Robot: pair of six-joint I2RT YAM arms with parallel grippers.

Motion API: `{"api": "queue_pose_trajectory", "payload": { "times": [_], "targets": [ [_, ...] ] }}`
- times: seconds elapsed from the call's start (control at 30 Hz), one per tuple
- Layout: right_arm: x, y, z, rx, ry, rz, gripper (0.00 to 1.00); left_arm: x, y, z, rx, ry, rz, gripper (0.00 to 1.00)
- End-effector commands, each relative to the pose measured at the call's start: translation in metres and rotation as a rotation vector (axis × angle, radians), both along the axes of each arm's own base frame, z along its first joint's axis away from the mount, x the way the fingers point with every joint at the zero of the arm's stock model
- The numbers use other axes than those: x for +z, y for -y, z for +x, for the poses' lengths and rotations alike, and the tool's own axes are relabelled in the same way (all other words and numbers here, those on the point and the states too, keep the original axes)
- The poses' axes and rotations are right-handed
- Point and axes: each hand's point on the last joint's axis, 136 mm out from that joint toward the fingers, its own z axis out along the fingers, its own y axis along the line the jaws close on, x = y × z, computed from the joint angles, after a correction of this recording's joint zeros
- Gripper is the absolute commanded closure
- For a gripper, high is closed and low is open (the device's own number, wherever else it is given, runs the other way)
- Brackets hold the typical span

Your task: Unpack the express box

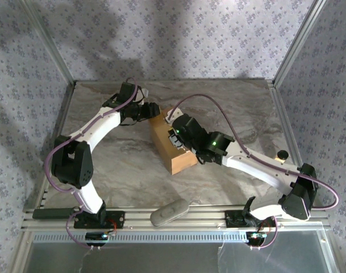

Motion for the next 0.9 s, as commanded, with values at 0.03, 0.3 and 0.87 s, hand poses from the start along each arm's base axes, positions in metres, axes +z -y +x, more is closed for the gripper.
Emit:
{"api": "queue_pose_trajectory", "payload": {
  "times": [0.03,0.3,0.87],
  "targets": [
    [0.0039,-0.0144,0.0012,0.028,-0.031,0.07,0.92,-0.0051,0.0116,-0.0143,-0.034,-0.047,-0.009,0.49],
    [0.0026,-0.0155,0.0049,0.028,-0.046,0.094,0.83,-0.0064,0.0108,-0.0148,-0.031,-0.053,-0.006,0.49],
    [-0.0044,-0.0193,0.0082,0.028,-0.068,0.102,0.66,-0.0046,0.0075,-0.0148,-0.026,-0.051,-0.001,0.5]
  ]
}}
